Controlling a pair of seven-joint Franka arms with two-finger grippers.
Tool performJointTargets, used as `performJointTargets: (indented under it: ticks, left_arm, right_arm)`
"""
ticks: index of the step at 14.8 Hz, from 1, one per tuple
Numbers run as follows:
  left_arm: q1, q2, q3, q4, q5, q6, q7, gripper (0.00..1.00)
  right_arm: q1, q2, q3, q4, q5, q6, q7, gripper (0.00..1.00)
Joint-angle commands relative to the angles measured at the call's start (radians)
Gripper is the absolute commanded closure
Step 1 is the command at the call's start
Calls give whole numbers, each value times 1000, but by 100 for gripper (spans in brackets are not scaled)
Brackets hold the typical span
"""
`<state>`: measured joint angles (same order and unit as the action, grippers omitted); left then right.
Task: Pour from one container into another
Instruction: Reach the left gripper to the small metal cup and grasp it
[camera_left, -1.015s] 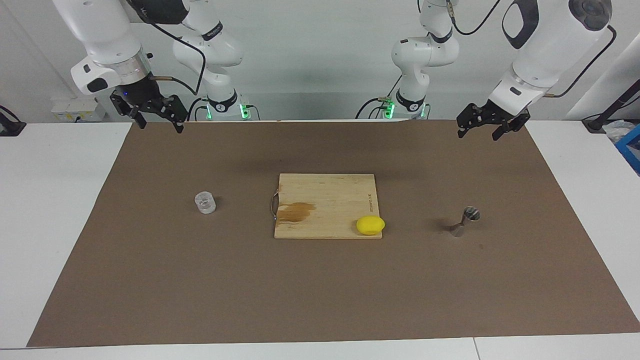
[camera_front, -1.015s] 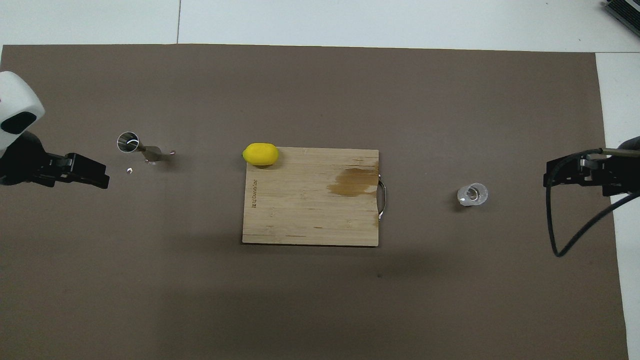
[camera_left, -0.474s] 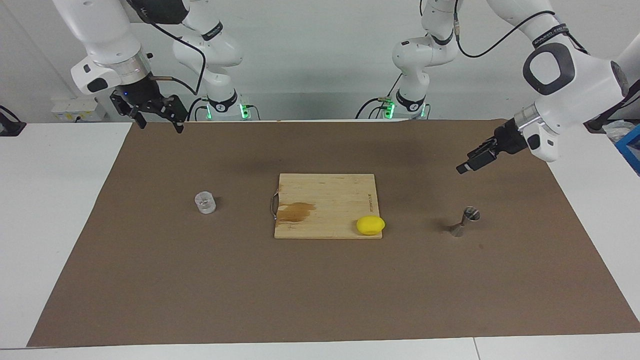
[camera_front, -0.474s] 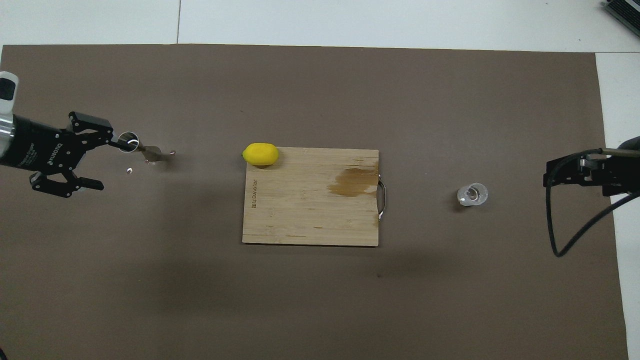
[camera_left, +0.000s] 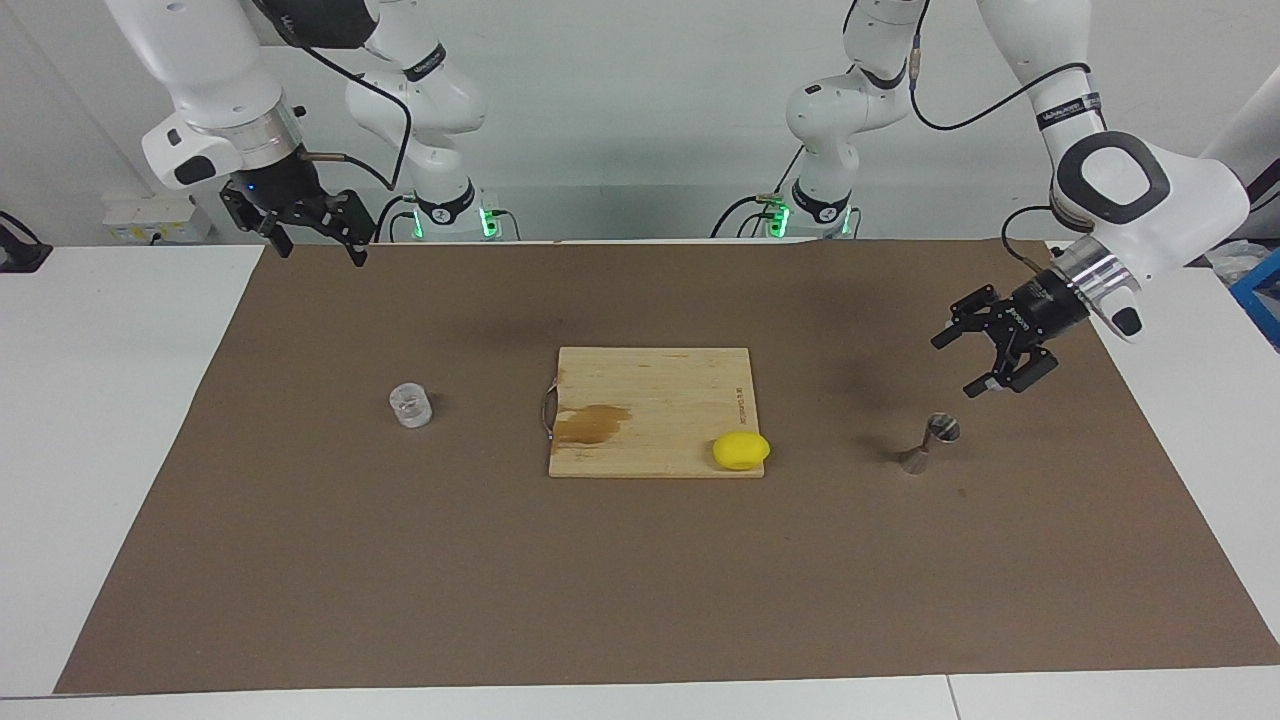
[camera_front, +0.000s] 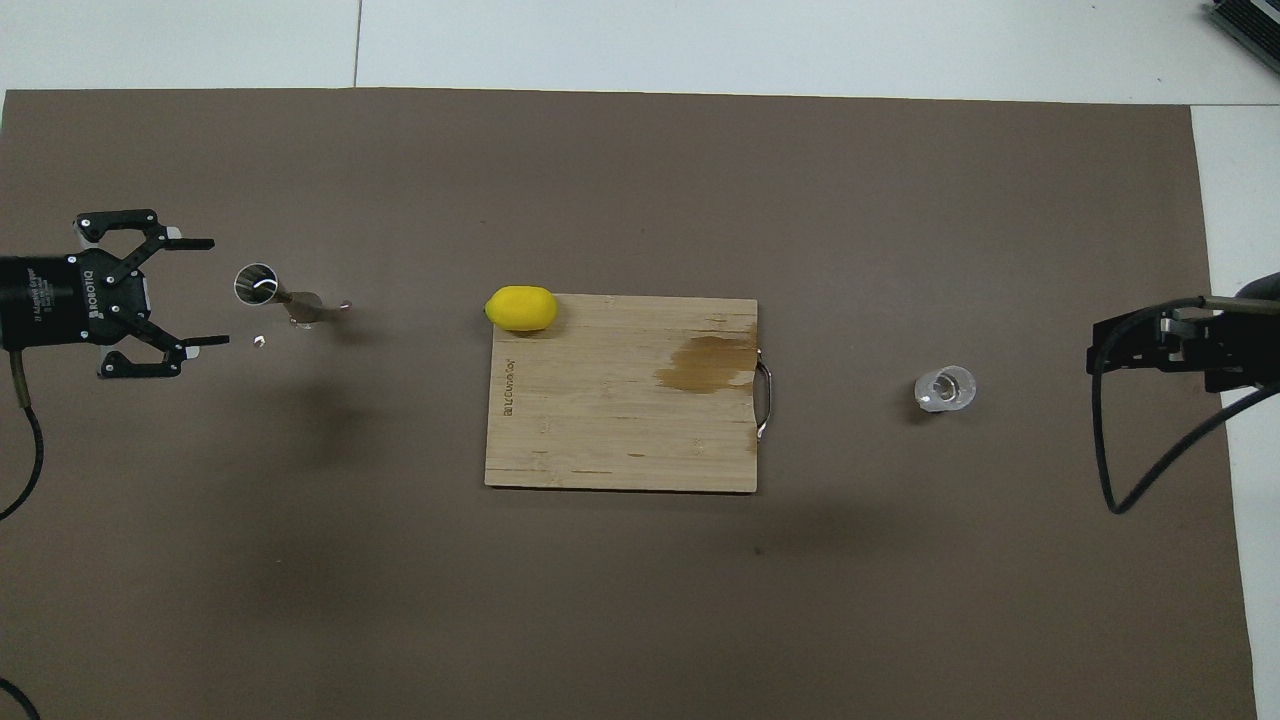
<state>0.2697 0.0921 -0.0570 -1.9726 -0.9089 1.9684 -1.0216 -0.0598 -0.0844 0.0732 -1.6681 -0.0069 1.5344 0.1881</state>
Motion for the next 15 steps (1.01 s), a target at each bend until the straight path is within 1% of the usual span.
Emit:
performJointTargets:
  ticks: [1, 3, 5, 8, 15]
  left_arm:
    - [42, 15, -12, -80, -129, 87, -66, 0]
    - [48, 35, -12, -112, -241, 145, -101, 0]
    - [57, 58, -12, -129, -323, 167, -109, 0]
    - [49, 89, -15, -130, -340, 171, -101, 0]
    - [-3, 94, -18, -166, -406, 251, -92, 0]
  right_arm:
    - [-12, -17, 3, -13, 21, -2, 5, 0]
    - [-12, -17, 3, -13, 21, -2, 5, 0]
    - [-12, -17, 3, -13, 21, -4, 5, 0]
    - [-12, -17, 3, -13, 21, -4, 5, 0]
    - [-12, -17, 3, -13, 21, -2, 5, 0]
